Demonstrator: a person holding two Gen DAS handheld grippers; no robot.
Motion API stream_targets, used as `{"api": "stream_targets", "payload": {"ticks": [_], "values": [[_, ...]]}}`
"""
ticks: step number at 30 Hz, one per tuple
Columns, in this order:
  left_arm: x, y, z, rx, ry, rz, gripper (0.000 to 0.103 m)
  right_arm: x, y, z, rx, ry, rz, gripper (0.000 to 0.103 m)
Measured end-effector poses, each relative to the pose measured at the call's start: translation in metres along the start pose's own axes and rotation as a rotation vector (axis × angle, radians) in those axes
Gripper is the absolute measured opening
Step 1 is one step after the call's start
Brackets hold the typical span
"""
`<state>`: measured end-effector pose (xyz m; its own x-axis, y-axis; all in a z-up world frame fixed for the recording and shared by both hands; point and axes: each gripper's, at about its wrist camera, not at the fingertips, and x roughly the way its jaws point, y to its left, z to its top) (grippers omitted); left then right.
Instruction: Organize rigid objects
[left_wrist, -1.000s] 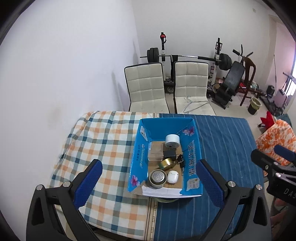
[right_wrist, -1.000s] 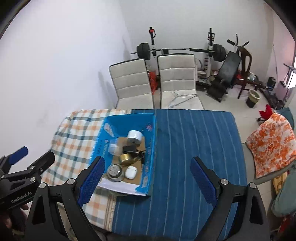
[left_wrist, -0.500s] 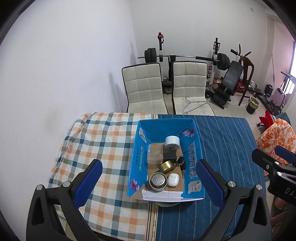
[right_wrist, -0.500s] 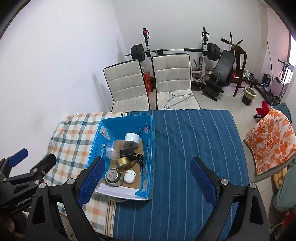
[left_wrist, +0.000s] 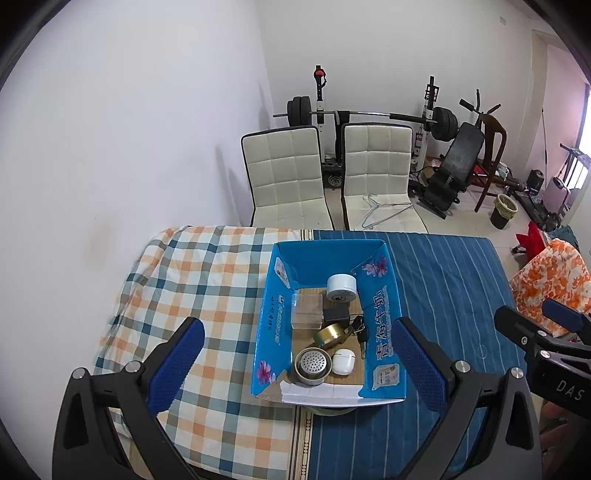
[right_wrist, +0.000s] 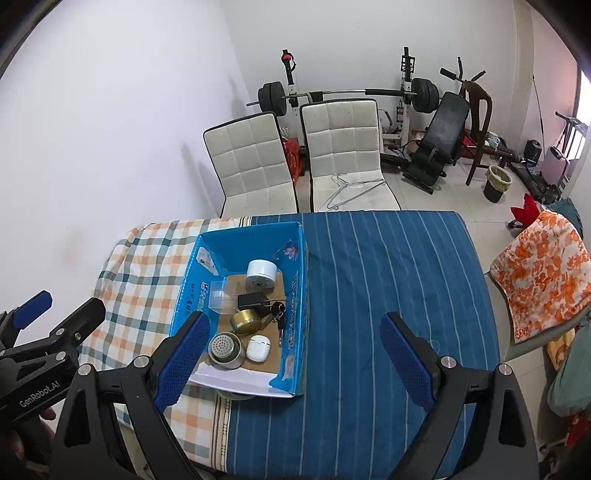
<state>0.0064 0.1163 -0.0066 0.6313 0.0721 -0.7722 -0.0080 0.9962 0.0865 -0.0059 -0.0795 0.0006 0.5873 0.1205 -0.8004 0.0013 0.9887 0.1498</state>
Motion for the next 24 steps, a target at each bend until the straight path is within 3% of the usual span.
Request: {"api": "stream_targets", "payload": {"ticks": [24], "values": [[0.0045, 0.0005, -0.0016, -0.004, 0.004, 0.004, 0.103, 0.0053, -0.0049, 0.0039, -0.001, -0.003, -0.007, 0.095]]}}
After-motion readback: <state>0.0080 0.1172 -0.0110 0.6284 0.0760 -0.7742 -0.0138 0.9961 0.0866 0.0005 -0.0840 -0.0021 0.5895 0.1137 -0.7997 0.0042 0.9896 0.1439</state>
